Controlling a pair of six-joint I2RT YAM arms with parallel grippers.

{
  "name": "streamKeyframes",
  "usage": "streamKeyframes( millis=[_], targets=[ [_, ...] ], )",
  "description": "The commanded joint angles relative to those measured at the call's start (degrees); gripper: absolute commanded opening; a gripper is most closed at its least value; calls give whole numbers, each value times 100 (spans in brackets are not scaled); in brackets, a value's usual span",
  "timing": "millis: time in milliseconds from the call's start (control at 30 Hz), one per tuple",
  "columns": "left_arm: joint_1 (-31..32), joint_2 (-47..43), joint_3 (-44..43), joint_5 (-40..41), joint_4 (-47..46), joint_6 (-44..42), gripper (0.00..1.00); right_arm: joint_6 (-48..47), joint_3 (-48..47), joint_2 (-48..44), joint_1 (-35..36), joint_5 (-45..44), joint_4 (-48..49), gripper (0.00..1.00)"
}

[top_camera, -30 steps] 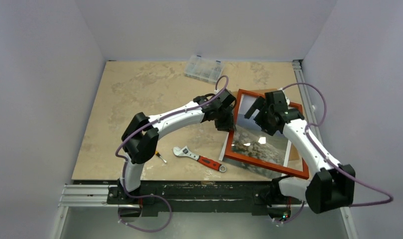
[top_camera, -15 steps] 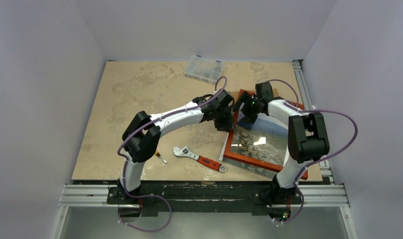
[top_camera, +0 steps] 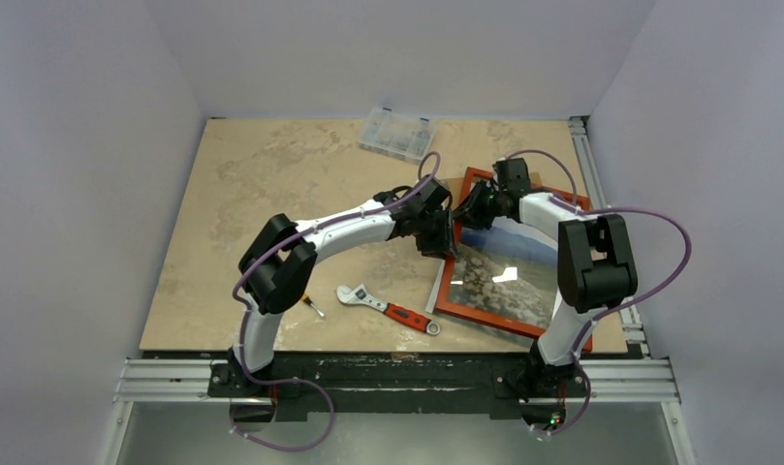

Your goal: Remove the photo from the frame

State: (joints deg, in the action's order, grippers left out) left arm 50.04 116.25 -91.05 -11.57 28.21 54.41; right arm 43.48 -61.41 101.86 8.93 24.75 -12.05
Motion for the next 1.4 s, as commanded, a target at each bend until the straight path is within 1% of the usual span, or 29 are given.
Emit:
streamKeyframes(
  millis=[0,33,67,167,300,367,400,433,467,500,533,567,600,633,667,700,733,767,833,900,967,1033,1100,1167,1267,1367],
  targets=[
    [-156,-221,268,-446,-581,-34,34,107,-293,-603,2,-38,4,0],
    [-177,-225,294,-498,-666,-65,41,130,-301,-678,1,-85,-42,0],
    [-186,-206,286,-563,-693,-103,44,152,-314,-748,3,-123,-77,0],
    [-187,-104,185,-774,-780,-171,51,230,-345,-966,18,-281,-180,0],
    [-179,-16,131,-928,-913,-124,52,256,-473,-1112,57,-309,-313,0],
    [-172,-24,81,-990,-977,-178,50,213,-586,-1155,125,-410,-451,0],
    [-178,-23,38,-1056,-1011,-218,47,194,-639,-1174,164,-452,-489,0],
    [-179,-35,20,-1109,-1075,-240,41,157,-713,-1189,201,-505,-535,0],
    [-191,-52,9,-1155,-1137,-245,34,95,-779,-1201,249,-571,-618,0],
    [-207,-83,16,-1217,-1203,-247,22,8,-890,-1199,301,-705,-753,0],
    [-236,-112,24,-1289,-1284,-243,12,-122,-1019,-1200,348,-816,-920,0],
    [-265,-148,53,-1368,-1373,-242,5,-258,-1138,-1220,407,-920,-1110,0],
    [-314,-193,102,-1469,-1486,-209,0,-405,-1281,-1266,461,-1068,-1295,13],
    [-398,-262,200,-1582,-1643,-153,0,-557,-1421,-1347,525,-1285,-1530,36],
    [-483,-363,386,-1724,-1871,-52,0,-712,-1597,-1439,598,-1548,-1794,51],
    [-583,-451,540,-1841,-2127,16,0,-857,-1796,-1531,666,-1818,-2060,61],
    [-672,-560,680,-1939,-2338,73,0,-968,-1987,-1620,738,-2074,-2309,68],
    [-778,-671,795,-2018,-2539,106,0,-1050,-2197,-1705,790,-2245,-2542,72],
    [-983,-931,985,-2167,-2711,83,0,-1260,-2609,-1792,827,-2433,-3015,76],
    [-1219,-1230,1136,-2241,-2724,-35,0,-1471,-2960,-1895,851,-2689,-3400,77],
    [-1482,-1539,1332,-2364,-3005,-175,0,-1563,-3128,-2098,856,-2885,-3532,78],
    [-1754,-1768,1451,-2685,-3190,-264,0,-1578,-3285,-2287,856,-3008,-3630,78],
    [-2018,-1939,1502,-3023,-3196,-284,0,-1620,-3488,-2421,856,-3173,-3813,78],
    [-2340,-2155,1637,-3160,-3115,-281,0,-1631,-3608,-2560,856,-3234,-3886,77],
    [-2997,-2494,2175,-3376,-3713,122,0,-1632,-3533,-2862,856,-3299,-3848,77],
    [-3728,-2705,2666,-3608,-4413,776,0,-1669,-3378,-3089,854,-3431,-3830,77]
  ],
)
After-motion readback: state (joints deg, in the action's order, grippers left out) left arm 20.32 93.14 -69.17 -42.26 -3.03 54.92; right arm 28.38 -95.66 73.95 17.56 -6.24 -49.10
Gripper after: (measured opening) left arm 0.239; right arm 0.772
